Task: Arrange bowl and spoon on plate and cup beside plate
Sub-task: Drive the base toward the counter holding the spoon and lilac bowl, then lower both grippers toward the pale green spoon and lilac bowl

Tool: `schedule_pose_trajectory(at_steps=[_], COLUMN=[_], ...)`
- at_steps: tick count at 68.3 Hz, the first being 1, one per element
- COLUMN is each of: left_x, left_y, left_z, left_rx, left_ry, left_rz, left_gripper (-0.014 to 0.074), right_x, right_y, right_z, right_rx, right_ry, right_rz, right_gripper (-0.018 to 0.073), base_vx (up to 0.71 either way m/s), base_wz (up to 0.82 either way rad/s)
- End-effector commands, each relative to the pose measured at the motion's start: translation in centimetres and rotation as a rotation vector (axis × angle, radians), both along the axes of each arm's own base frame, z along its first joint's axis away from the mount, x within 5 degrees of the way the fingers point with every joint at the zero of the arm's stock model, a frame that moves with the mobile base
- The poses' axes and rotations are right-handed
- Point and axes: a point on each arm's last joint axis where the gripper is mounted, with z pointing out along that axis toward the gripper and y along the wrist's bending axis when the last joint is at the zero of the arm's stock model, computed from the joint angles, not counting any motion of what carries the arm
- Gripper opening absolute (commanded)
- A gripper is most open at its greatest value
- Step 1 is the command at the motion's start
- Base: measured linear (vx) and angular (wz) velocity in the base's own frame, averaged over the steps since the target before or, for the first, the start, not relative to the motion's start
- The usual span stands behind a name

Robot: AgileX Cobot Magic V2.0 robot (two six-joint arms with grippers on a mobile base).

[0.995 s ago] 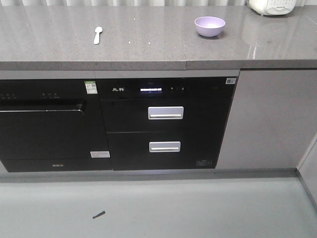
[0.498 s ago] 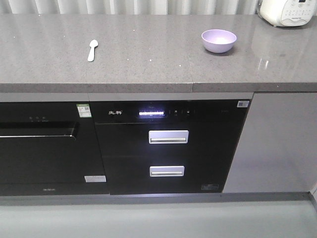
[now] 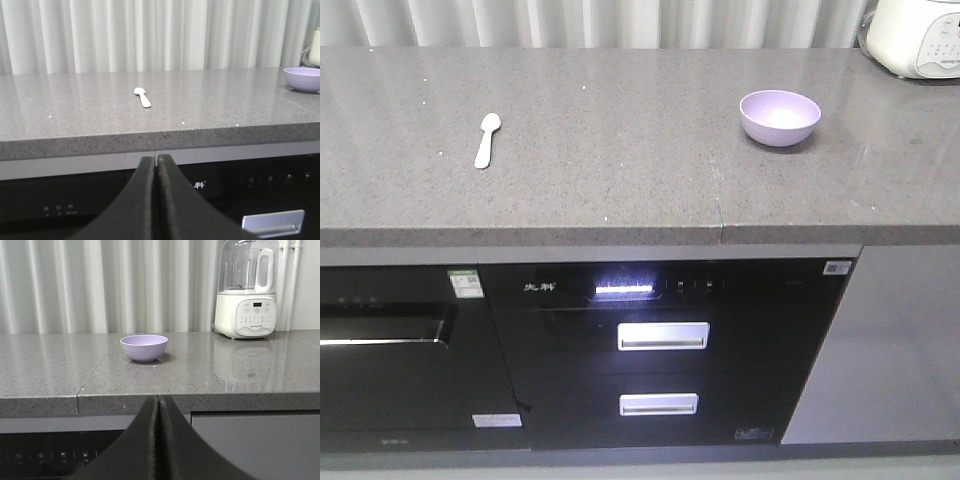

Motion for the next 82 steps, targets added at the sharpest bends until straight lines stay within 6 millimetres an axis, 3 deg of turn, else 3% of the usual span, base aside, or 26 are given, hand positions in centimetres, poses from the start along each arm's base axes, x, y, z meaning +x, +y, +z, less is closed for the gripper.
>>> schedule_pose_trajectory(at_steps=[1,82], left_x=[-0.23,-0.23], left_y=[0.02,0.02], left_z=[1.32,1.32], left_rx=[-0.026,-0.026], left_ry=[-0.1,-0.1], left_rz=[0.0,0.0], left_gripper=[-0.0006,-0.0006], right_x=[-0.08,-0.08], right_y=[0.01,0.01], right_z=[0.42,0.42], right_rx=[-0.014,-0.014], right_ry=[-0.07,-0.07], right_rz=[-0.002,-0.002], right_gripper=[-0.0011,-0.0011], base_vx=[0.26,0.22], base_wz=[-0.01,0.0])
